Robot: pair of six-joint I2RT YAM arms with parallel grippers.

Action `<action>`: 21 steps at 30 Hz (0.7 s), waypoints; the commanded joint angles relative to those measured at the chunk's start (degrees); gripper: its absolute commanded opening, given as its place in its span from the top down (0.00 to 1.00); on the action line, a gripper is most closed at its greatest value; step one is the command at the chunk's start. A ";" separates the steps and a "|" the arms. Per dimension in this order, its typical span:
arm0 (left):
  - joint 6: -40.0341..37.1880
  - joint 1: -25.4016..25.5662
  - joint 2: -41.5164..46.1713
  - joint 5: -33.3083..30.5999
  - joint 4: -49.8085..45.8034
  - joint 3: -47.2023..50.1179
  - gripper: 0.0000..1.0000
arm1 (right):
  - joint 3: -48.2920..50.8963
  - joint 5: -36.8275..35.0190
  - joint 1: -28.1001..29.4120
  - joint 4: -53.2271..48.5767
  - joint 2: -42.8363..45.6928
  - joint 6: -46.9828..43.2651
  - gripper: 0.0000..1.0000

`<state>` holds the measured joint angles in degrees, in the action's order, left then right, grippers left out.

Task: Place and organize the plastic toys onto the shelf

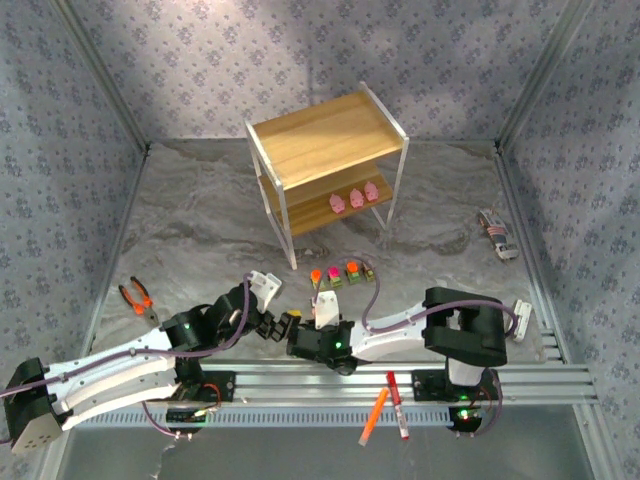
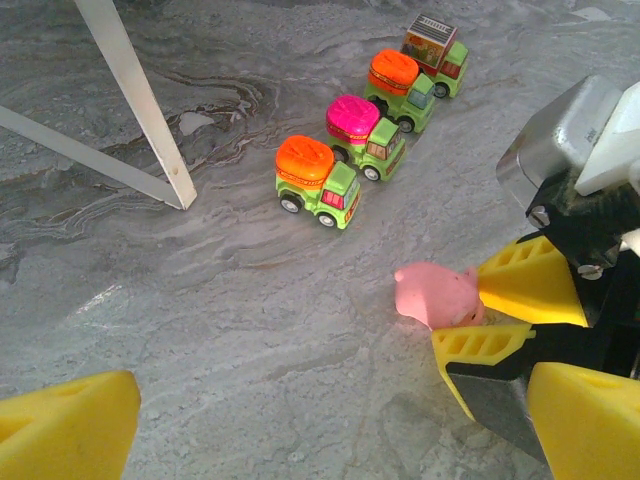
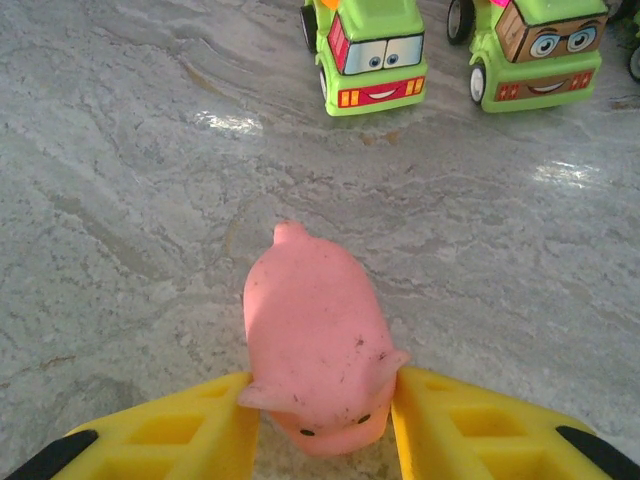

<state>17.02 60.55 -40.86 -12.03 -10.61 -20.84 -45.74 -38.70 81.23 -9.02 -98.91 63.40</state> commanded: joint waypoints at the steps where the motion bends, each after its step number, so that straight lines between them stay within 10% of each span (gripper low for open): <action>1: -0.06 0.22 0.61 -0.39 -0.86 -1.83 0.01 | -1.37 0.02 -0.62 -0.52 -1.70 -0.69 0.59; 21: -0.07 0.09 0.63 -0.38 -0.86 -1.83 0.01 | -2.60 -1.20 -1.01 -1.53 -2.51 -1.76 0.68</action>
<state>17.02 60.53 -40.86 -12.03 -10.61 -20.84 -47.20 -39.03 80.60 -10.02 -100.01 61.89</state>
